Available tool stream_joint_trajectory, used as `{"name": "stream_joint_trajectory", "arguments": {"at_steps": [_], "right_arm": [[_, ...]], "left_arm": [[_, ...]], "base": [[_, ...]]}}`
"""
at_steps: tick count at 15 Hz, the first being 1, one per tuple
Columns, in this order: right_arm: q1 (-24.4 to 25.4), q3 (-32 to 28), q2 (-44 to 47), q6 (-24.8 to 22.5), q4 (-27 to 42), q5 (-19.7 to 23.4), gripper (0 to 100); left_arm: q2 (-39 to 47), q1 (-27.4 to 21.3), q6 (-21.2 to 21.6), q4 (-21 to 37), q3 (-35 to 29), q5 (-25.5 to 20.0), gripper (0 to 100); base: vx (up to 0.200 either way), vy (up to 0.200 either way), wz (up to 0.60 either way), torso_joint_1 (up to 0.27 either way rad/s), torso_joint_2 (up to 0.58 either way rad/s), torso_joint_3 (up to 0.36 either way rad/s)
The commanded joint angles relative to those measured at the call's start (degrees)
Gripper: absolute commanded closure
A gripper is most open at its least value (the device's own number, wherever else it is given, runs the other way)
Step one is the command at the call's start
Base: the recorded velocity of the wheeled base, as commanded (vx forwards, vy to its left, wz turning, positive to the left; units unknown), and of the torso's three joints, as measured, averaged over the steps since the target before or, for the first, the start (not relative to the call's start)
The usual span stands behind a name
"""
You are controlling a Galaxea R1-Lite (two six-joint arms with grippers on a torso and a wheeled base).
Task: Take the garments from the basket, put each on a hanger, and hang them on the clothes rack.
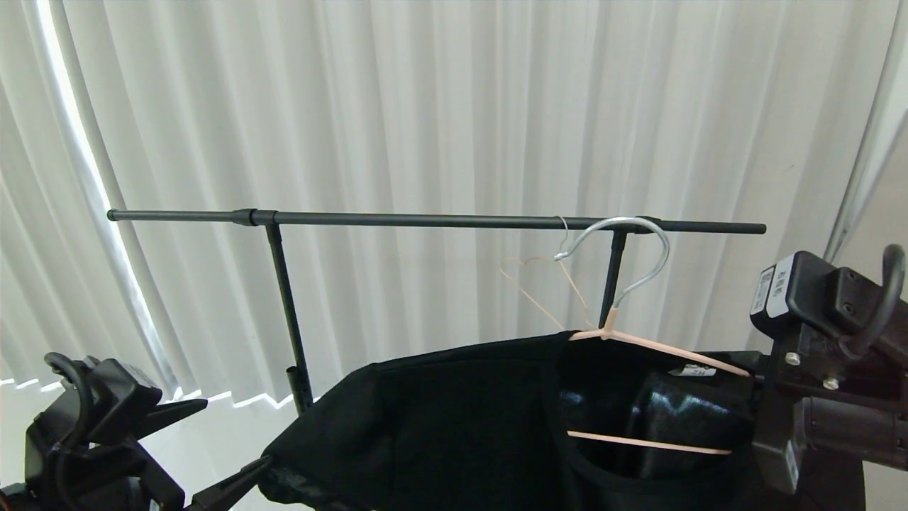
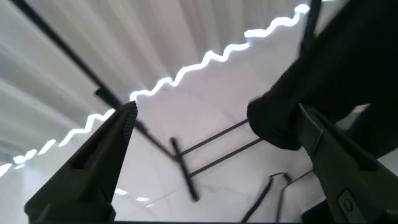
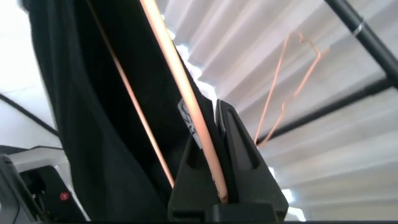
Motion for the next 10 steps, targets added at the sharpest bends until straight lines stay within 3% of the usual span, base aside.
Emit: {"name": "stream_joint_trajectory", "arguments": {"at_steps": [1, 3, 5, 9, 10], "right_arm": [[-1.81, 0.77, 0.13, 0.64, -0.02, -0.09, 100], [-5.85, 1.91, -0.05, 0.73, 0.33, -0.7, 100], [-8.66, 3.23, 0.22, 0.73, 0.42, -3.25, 100], [-11.39, 4.99, 0.39, 0.82, 0.42, -5.98, 100], [-11.65, 5.07, 0.39, 0.82, 0.68, -7.73, 100]], "left_arm": [[-2.1, 0.05, -2.41, -0.03, -0.15, -2.3, 0], [-5.97, -0.66, -8.74, -0.03, -1.03, -7.93, 0], [-7.73, -1.1, -12.26, -0.03, -2.43, -8.98, 0], [-5.44, -1.45, -11.55, -0.03, -5.77, -8.28, 0], [-3.95, -1.36, -10.23, -0.03, -6.21, -5.64, 0]], "base": [[0.0, 0.0, 0.0, 0.0, 0.0, 0.0], [0.0, 0.0, 0.0, 0.0, 0.0, 0.0], [0.0, 0.0, 0.0, 0.0, 0.0, 0.0], [0.0, 0.0, 0.0, 0.0, 0.0, 0.0], [0.0, 0.0, 0.0, 0.0, 0.0, 0.0]]}}
